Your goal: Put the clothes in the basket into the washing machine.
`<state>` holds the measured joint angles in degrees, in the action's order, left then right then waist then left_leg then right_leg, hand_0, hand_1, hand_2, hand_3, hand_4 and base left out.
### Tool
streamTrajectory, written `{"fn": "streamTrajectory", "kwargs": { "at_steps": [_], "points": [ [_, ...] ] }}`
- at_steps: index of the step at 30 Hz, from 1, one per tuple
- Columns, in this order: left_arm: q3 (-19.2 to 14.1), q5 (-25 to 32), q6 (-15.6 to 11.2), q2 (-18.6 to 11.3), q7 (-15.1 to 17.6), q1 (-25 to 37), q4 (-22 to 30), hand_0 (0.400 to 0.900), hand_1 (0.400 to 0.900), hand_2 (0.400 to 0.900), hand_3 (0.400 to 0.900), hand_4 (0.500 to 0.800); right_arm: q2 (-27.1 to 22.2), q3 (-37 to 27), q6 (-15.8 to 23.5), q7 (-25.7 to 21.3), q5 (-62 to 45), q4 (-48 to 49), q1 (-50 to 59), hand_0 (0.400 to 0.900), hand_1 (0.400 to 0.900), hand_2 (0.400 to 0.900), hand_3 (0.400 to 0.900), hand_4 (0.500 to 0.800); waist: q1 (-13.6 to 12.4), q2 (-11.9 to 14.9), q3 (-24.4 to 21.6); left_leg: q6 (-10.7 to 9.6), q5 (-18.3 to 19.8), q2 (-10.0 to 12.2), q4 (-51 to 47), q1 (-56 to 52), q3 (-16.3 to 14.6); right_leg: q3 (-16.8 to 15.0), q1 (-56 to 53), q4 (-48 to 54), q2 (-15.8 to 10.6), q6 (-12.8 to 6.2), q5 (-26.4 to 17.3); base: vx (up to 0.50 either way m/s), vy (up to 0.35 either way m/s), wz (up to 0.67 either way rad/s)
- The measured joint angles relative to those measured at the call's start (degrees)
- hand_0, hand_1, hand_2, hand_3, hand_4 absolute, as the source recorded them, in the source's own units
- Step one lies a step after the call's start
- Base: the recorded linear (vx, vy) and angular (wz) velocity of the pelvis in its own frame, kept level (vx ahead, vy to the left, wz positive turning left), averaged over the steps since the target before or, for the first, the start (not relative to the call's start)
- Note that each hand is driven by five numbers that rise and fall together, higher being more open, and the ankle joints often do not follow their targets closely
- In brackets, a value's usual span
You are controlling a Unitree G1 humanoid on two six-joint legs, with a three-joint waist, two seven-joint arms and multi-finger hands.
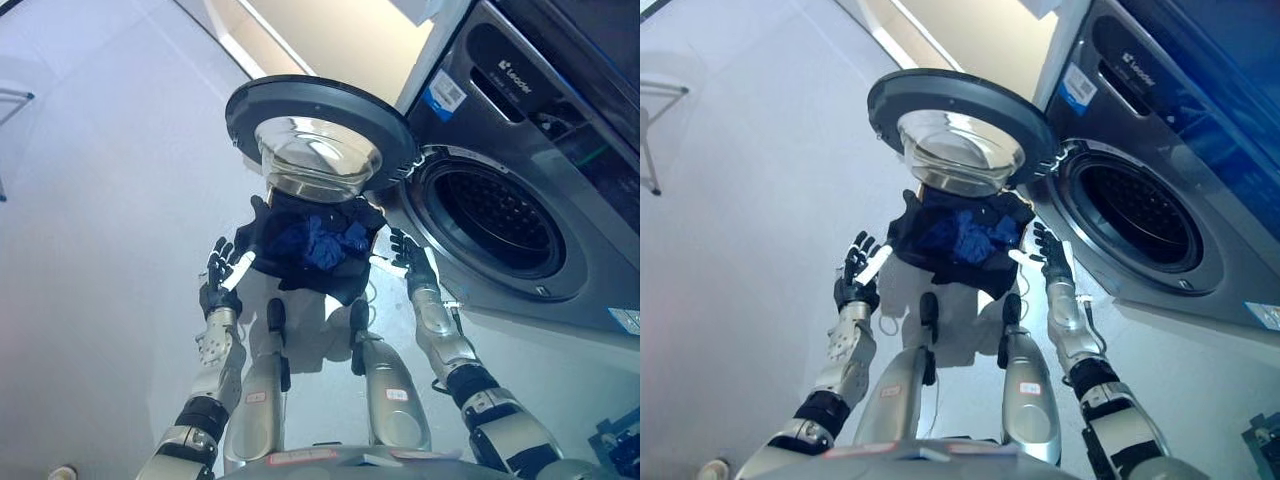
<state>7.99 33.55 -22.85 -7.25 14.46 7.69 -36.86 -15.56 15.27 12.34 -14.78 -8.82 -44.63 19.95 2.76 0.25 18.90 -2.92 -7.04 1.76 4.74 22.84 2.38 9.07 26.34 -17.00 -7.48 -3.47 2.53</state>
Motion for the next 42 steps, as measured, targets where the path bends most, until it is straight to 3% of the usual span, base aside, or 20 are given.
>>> {"fn": "streamTrajectory", "kwargs": {
  "at_steps": [4, 11, 16, 20, 25, 29, 42],
  "points": [
    [0.02, -0.13, -0.03, -0.45, 0.28, 0.19, 2.25, 0.900, 0.900, 0.900, 0.900, 0.800, -1.47, 3.72, -0.15, -0.75, 3.94, -2.33, 6.16, 0.900, 0.900, 0.900, 0.900, 0.800, -1.03, 0.60, 0.65, -0.41, -0.79, 0.02, 0.45, 3.02, 1.43, 1.20, 2.86, -1.53, -0.13, 0.25, 0.50, -0.08, -0.026, 0.19],
    [0.20, -2.62, 0.13, -0.82, 2.42, 4.50, 7.02, 0.900, 0.900, 0.900, 0.900, 0.800, -1.65, 8.05, -1.05, -1.35, 7.29, -7.66, 20.41, 0.900, 0.900, 0.900, 0.900, 0.800, -4.48, 1.48, 7.81, -1.44, -2.47, -0.02, 1.92, 9.18, 4.03, 3.25, 9.52, -7.41, -0.98, 1.86, 2.03, -0.06, -0.024, 0.15],
    [1.39, -5.63, 0.15, -2.85, 4.49, 10.23, 11.29, 0.900, 0.900, 0.900, 0.900, 0.800, -2.97, 9.95, -1.66, -2.17, 7.87, -12.71, 29.35, 0.900, 0.900, 0.900, 0.900, 0.800, -6.89, 1.83, 11.76, -2.36, -2.57, -0.92, 6.24, 16.66, 6.76, 5.07, 15.65, -12.28, -2.30, 2.82, 3.46, -0.08, -0.009, 0.16],
    [1.78, -6.84, 0.19, -3.58, 6.51, 14.51, 12.63, 0.900, 0.900, 0.900, 0.900, 0.800, -4.12, 10.12, -1.96, -2.72, 7.75, -15.46, 34.25, 0.900, 0.900, 0.900, 0.900, 0.800, -7.74, 1.97, 12.07, -2.29, -1.77, -2.22, 11.84, 24.51, 7.49, 5.53, 21.88, -16.95, -3.67, 2.99, 4.86, -0.08, 0.013, 0.08],
    [2.47, -8.82, 0.20, -4.90, 8.79, 18.09, 15.03, 0.900, 0.900, 0.900, 0.900, 0.800, -4.59, 10.36, -2.31, -3.69, 7.60, -22.67, 41.72, 0.900, 0.900, 0.900, 0.900, 0.800, -9.26, 2.62, 12.69, -2.29, 0.73, -3.46, 19.67, 32.62, 7.54, 4.73, 29.09, -23.33, -4.93, 3.34, 6.97, 0.01, 0.002, 0.05],
    [2.84, -9.14, 0.08, -5.34, 9.97, 19.04, 19.93, 0.900, 0.900, 0.900, 0.900, 0.800, -6.30, 10.38, -2.32, -4.28, 6.54, -24.85, 44.97, 0.900, 0.900, 0.900, 0.900, 0.800, -9.89, 2.62, 12.69, -2.49, 1.58, -4.95, 25.28, 39.44, 8.15, 3.94, 35.54, -29.04, -6.60, 3.84, 8.52, -0.04, 0.019, 0.11],
    [4.01, -10.47, 0.11, -5.84, 12.73, 21.60, 24.84, 0.900, 0.900, 0.900, 0.900, 0.800, -12.28, 6.98, -4.03, -6.62, 4.13, -32.47, 50.26, 0.900, 0.900, 0.900, 0.900, 0.800, -12.29, 2.66, 12.78, -2.39, 3.23, -8.03, 35.61, 53.58, 7.53, 1.28, 49.97, -40.05, -9.90, 4.23, 10.96, 0.00, 0.006, 0.04]
  ]
}}
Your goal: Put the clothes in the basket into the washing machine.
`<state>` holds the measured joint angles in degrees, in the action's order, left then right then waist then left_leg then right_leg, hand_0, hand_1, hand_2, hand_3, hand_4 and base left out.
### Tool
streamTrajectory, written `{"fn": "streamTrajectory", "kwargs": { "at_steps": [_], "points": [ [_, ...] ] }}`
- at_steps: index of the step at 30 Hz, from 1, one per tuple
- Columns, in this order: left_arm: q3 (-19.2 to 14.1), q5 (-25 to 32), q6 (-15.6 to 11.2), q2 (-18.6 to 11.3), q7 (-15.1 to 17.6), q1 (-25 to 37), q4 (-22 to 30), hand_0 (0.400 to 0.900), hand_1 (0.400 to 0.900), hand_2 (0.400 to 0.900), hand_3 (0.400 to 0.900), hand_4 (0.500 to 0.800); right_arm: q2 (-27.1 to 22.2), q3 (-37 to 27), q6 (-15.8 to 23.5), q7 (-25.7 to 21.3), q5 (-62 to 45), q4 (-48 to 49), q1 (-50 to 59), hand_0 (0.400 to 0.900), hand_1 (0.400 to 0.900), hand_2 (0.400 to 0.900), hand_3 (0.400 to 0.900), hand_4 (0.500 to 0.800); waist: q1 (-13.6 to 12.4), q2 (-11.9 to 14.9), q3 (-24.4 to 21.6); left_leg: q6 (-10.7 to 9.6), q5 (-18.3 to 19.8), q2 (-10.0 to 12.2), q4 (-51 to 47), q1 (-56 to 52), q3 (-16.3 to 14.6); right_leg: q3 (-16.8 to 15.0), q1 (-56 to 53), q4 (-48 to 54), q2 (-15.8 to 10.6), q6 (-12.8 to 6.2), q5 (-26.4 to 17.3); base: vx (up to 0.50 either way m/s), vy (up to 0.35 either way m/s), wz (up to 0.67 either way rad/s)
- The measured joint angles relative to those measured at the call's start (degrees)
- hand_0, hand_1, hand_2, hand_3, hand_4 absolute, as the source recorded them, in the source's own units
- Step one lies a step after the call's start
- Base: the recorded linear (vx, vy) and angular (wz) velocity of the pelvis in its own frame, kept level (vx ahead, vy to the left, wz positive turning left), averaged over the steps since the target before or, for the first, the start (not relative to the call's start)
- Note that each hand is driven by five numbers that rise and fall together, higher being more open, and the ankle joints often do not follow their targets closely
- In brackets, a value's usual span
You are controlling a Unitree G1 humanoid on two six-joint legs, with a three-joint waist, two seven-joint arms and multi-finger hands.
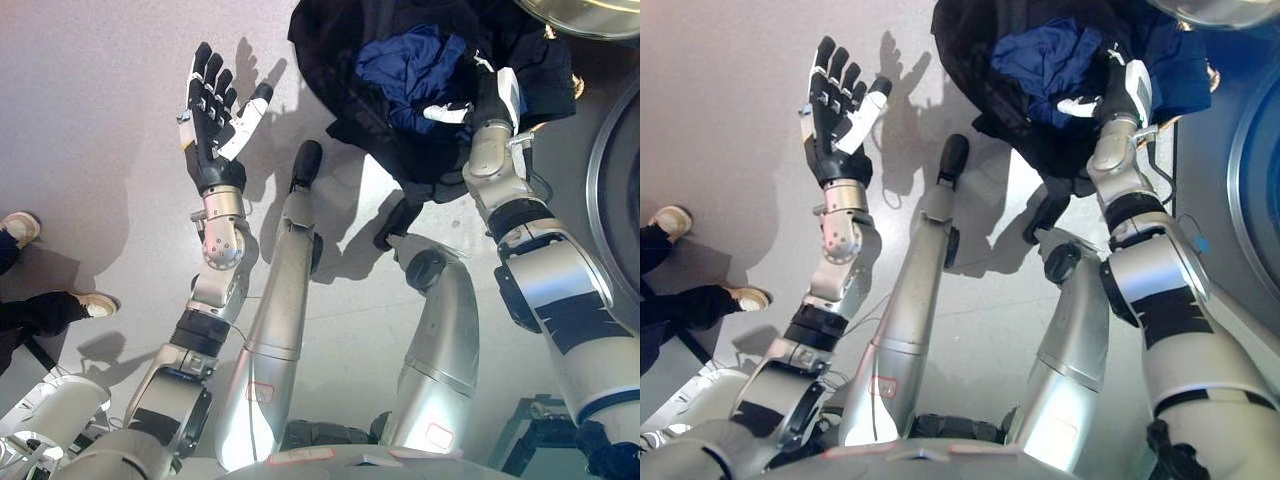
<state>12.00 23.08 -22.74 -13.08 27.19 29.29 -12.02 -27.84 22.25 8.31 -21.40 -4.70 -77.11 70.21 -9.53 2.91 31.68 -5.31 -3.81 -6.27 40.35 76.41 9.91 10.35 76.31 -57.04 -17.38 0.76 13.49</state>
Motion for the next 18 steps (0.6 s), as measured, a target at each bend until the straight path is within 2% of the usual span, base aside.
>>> {"fn": "streamTrajectory", "kwargs": {
  "at_steps": [4, 18],
  "points": [
    [0.06, -0.01, -0.01, -0.53, 0.11, 0.21, 2.03, 0.900, 0.900, 0.900, 0.900, 0.800, -0.30, -0.15, -0.21, -0.02, -1.03, -1.17, 0.48, 0.900, 0.900, 0.900, 0.900, 0.800, -0.29, 0.00, 0.00, 0.08, 0.31, -0.32, 1.56, 2.44, -0.17, -0.37, 2.43, -1.54, -0.30, 0.01, 0.24, 0.00, 0.000, 0.01],
    [1.02, 0.00, 0.00, -0.69, 0.22, 0.12, 2.05, 0.900, 0.900, 0.900, 0.900, 0.800, -0.59, -2.36, -1.88, -0.76, -0.93, -2.13, 0.46, 0.900, 0.900, 0.900, 0.900, 0.800, -1.07, -0.05, -0.01, 0.22, 0.95, -0.89, 3.46, 3.81, -0.89, -1.63, 4.34, -3.73, -0.98, 0.02, 1.00, 0.00, 0.000, 0.00]
  ]
}}
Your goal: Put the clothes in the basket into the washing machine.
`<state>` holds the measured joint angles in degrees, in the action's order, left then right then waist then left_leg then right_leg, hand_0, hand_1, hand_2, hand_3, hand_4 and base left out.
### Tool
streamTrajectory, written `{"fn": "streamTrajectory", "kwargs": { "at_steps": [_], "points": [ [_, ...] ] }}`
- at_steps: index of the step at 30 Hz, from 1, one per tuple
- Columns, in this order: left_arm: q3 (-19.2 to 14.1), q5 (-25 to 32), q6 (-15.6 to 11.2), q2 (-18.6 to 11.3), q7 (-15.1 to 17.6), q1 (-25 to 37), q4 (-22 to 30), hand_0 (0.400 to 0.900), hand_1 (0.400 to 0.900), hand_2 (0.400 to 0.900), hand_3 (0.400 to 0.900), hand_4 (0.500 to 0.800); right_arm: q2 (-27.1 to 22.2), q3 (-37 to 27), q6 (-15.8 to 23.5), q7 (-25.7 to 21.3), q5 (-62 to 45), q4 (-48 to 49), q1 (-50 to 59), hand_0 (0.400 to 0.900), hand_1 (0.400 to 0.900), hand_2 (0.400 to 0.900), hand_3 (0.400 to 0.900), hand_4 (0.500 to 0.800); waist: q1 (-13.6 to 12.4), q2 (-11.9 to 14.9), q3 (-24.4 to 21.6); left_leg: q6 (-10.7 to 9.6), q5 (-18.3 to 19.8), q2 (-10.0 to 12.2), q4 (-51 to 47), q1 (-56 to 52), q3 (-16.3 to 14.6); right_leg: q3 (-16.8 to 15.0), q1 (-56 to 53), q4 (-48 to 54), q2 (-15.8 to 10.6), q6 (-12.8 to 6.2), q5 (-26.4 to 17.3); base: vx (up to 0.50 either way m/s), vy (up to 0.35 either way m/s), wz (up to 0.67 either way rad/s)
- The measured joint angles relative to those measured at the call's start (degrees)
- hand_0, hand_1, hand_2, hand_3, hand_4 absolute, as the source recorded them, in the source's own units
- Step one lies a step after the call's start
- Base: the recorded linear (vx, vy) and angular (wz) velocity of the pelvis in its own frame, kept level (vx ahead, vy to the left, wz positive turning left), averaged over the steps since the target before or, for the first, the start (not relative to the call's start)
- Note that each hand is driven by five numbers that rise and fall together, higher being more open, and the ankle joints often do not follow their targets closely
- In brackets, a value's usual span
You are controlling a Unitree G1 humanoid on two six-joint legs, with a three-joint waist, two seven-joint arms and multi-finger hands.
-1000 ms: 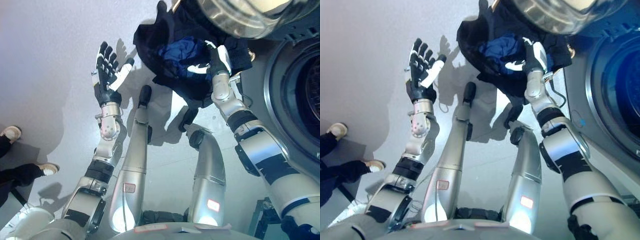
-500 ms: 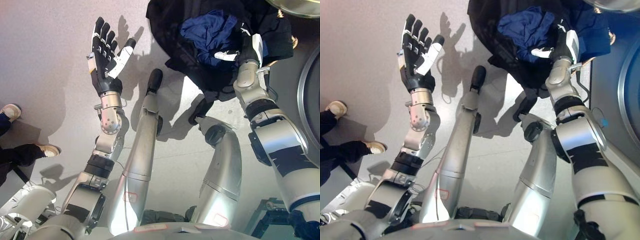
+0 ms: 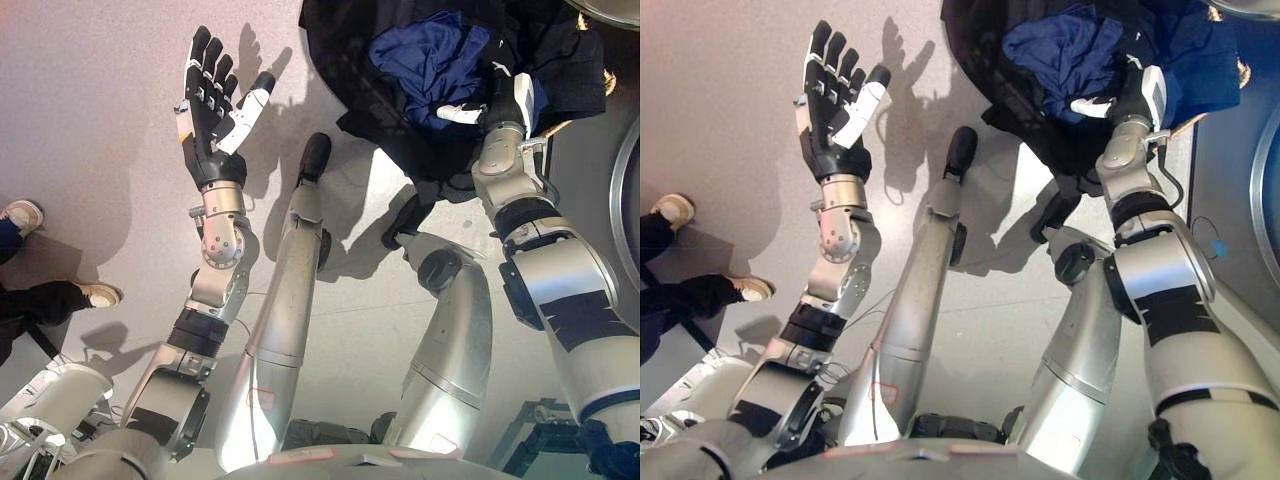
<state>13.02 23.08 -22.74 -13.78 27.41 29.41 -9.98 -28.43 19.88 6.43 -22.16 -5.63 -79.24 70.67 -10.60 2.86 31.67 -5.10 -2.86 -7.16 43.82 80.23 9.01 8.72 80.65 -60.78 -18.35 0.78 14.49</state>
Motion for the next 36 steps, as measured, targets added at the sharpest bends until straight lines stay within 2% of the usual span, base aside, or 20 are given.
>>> {"fn": "streamTrajectory", "kwargs": {
  "at_steps": [1, 2, 4, 11, 24, 31, 36],
  "points": [
    [0.09, 0.00, 0.00, -0.13, -0.01, -0.04, 0.07, 0.900, 0.900, 0.900, 0.900, 0.800, -0.09, -0.01, -0.09, -0.16, -0.01, 0.00, 0.06, 0.900, 0.900, 0.900, 0.900, 0.800, -0.11, -0.02, -0.01, 0.07, 0.13, -0.01, 0.36, 0.28, -0.38, -0.40, 0.41, -0.45, -0.06, 0.02, 0.11, 0.00, 0.000, 0.00],
    [0.09, 0.00, 0.00, -0.31, -0.01, -0.05, 0.13, 0.900, 0.900, 0.900, 0.900, 0.800, -0.09, 0.00, -0.08, -0.16, -0.01, 0.02, 0.09, 0.712, 0.712, 0.712, 0.712, 0.687, -0.18, -0.02, -0.01, 0.05, 0.38, 0.01, 0.95, 0.64, -0.48, -0.56, 0.73, -0.82, -0.01, 0.05, 0.19, 0.00, 0.000, 0.00],
    [0.18, 0.00, 0.01, -0.42, -0.08, -0.03, 0.20, 0.900, 0.900, 0.900, 0.900, 0.800, -0.23, 0.00, -0.08, -0.16, -0.01, 0.01, 0.08, 0.400, 0.400, 0.400, 0.400, 0.500, -0.21, -0.03, -0.02, 0.00, 0.82, 0.02, 2.04, 1.27, -0.50, -0.63, 1.20, -1.63, -0.06, 0.10, 0.53, 0.00, 0.000, 0.00],
    [0.23, 0.03, 0.03, -0.46, -0.32, -0.16, 0.20, 0.900, 0.900, 0.900, 0.900, 0.800, -2.29, -0.56, -0.54, 0.42, -0.01, -0.25, 1.42, 0.400, 0.400, 0.400, 0.400, 0.500, -0.24, -0.06, -0.03, -0.12, 1.17, -0.08, 3.41, 2.03, -0.61, -0.97, 2.04, -3.04, -0.18, 0.20, 0.92, 0.00, 0.000, 0.00],
    [-0.02, 0.26, 0.07, -0.43, 0.21, -0.17, 0.15, 0.900, 0.900, 0.900, 0.900, 0.800, -1.09, -1.49, -1.31, 1.22, -0.10, 1.54, -0.02, 0.400, 0.400, 0.400, 0.400, 0.500, 0.00, -0.08, -0.06, -0.01, 1.58, 0.23, 3.85, 1.02, -0.51, -0.68, 0.57, -2.75, 0.20, 0.39, 1.07, -0.01, -0.006, -0.05],
    [-2.44, 0.46, 0.07, -0.49, 1.28, -1.15, 0.02, 0.900, 0.900, 0.900, 0.900, 0.800, 3.66, -1.24, -0.89, 0.79, -1.13, 7.77, -3.86, 0.400, 0.400, 0.400, 0.400, 0.500, 3.31, 0.16, -0.17, 1.22, 2.16, 1.81, 2.31, -3.64, -0.53, -0.30, -5.35, 1.89, 2.57, -0.62, -0.16, -0.01, -0.002, -0.12],
    [-5.15, 0.51, 0.08, -0.48, 1.70, -1.45, -2.29, 0.900, 0.900, 0.900, 0.900, 0.800, 5.01, -1.04, -0.21, 0.61, -2.24, 17.84, -8.42, 0.400, 0.400, 0.400, 0.400, 0.500, 6.29, 1.41, -0.06, 1.86, 2.80, 3.27, 1.77, -5.90, -1.49, -0.63, -8.27, 5.43, 4.42, -1.64, -1.66, -0.03, 0.022, -0.17]
  ]
}}
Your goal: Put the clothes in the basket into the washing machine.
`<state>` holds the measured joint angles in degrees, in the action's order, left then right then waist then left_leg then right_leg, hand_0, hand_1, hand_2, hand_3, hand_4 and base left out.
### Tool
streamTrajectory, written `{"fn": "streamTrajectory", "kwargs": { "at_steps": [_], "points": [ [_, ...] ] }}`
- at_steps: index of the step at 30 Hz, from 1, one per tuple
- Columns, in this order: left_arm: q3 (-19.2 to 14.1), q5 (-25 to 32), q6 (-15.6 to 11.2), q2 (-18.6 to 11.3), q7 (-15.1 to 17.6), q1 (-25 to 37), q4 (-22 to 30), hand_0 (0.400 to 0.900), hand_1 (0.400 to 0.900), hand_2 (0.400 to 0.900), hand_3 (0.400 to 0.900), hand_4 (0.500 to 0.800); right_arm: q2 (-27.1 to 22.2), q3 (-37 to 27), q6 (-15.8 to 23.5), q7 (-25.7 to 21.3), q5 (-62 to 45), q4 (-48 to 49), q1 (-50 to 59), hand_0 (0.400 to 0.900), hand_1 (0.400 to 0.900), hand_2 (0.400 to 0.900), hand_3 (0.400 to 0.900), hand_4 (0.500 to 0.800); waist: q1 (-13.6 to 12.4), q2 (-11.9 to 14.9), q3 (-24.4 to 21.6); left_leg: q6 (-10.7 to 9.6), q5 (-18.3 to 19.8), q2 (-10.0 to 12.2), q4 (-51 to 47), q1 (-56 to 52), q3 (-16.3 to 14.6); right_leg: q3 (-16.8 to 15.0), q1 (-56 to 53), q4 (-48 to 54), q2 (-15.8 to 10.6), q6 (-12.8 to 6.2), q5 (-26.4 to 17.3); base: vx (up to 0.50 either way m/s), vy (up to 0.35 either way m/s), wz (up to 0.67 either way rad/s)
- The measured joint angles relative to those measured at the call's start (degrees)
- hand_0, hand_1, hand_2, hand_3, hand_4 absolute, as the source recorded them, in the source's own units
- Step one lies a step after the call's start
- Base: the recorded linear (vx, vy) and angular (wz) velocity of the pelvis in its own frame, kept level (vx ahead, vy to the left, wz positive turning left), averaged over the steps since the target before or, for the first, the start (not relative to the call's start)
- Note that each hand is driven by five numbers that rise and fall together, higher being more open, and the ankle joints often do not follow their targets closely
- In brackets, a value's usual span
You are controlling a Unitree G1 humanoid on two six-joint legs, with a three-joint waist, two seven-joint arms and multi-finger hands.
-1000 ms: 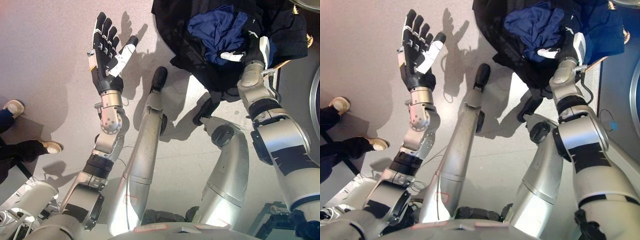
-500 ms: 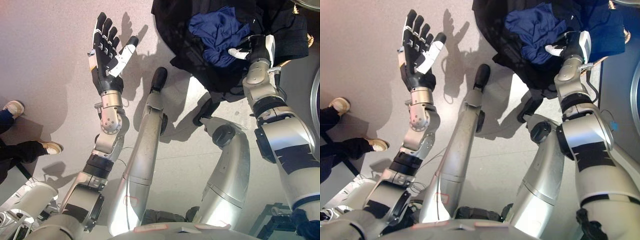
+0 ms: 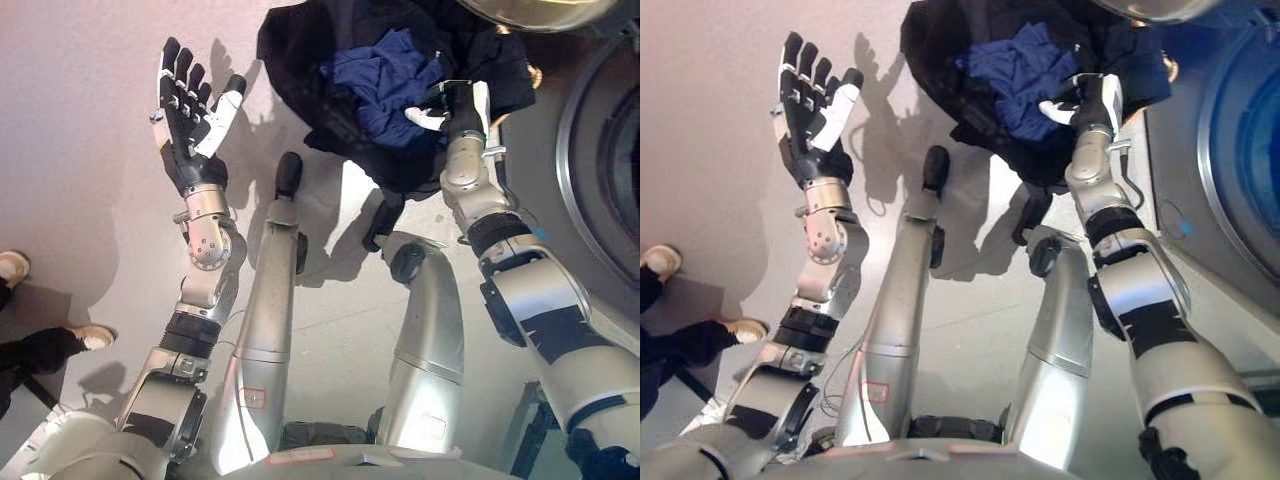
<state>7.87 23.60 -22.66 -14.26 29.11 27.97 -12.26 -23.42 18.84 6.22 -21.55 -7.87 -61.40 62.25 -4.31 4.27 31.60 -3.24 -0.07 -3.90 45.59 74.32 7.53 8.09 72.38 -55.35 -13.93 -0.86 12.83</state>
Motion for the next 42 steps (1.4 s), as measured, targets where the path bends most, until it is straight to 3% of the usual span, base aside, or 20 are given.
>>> {"fn": "streamTrajectory", "kwargs": {
  "at_steps": [8, 21, 32, 37, 42],
  "points": [
    [-2.76, 0.06, 0.09, -0.43, 0.86, -0.99, -2.47, 0.900, 0.900, 0.900, 0.900, 0.800, 0.00, -2.58, 0.59, -1.18, 0.22, 15.92, -7.39, 0.400, 0.400, 0.400, 0.400, 0.500, 3.84, 3.43, -0.09, 1.01, 1.30, 0.97, -0.03, -2.18, -1.49, -1.44, -2.04, 1.92, 1.06, -0.51, -0.62, -0.03, 0.033, -0.14],
    [-6.56, 0.05, 0.23, -0.36, 2.47, -2.48, -2.77, 0.900, 0.900, 0.900, 0.900, 0.800, -0.65, -10.34, 1.16, -1.81, 5.15, 34.20, -21.95, 0.400, 0.400, 0.400, 0.400, 0.500, 6.32, 4.08, -0.20, 2.11, 2.77, 2.14, 1.08, -3.30, -2.71, -2.65, -3.96, 4.06, 2.57, -1.51, -1.67, -0.01, 0.014, -0.07],
    [-10.58, -0.02, 1.62, 0.03, 2.03, -5.33, -1.80, 0.900, 0.900, 0.900, 0.900, 0.800, -9.38, -20.91, -0.38, 0.71, 17.38, 50.83, -42.14, 0.400, 0.400, 0.400, 0.400, 0.500, 8.74, 4.66, -0.56, 2.96, 3.50, 2.68, -0.02, -4.79, -3.26, -2.41, -6.47, 7.59, 3.05, -3.02, -2.60, 0.01, -0.003, -0.03],
    [-12.39, -0.03, 2.60, -0.26, 0.26, -6.64, -1.43, 0.900, 0.900, 0.900, 0.900, 0.800, -12.38, -23.64, -2.85, 2.42, 25.43, 50.35, -47.61, 0.400, 0.400, 0.400, 0.400, 0.500, 9.68, 6.70, -1.92, 2.97, 3.90, 2.79, -0.13, -4.83, -3.24, -2.53, -6.62, 8.32, 3.29, -3.12, -2.65, 0.01, 0.000, -0.01],
    [-12.60, -0.04, 2.75, -0.59, -1.47, -7.35, -1.43, 0.900, 0.900, 0.900, 0.900, 0.800, -14.10, -23.66, -3.87, 3.30, 31.94, 43.72, -48.71, 0.400, 0.400, 0.400, 0.400, 0.500, 9.35, 7.93, -2.76, 2.91, 4.05, 2.77, -0.30, -4.86, -3.24, -2.49, -6.65, 8.44, 3.28, -3.16, -2.62, 0.00, -0.001, 0.01]
  ]
}}
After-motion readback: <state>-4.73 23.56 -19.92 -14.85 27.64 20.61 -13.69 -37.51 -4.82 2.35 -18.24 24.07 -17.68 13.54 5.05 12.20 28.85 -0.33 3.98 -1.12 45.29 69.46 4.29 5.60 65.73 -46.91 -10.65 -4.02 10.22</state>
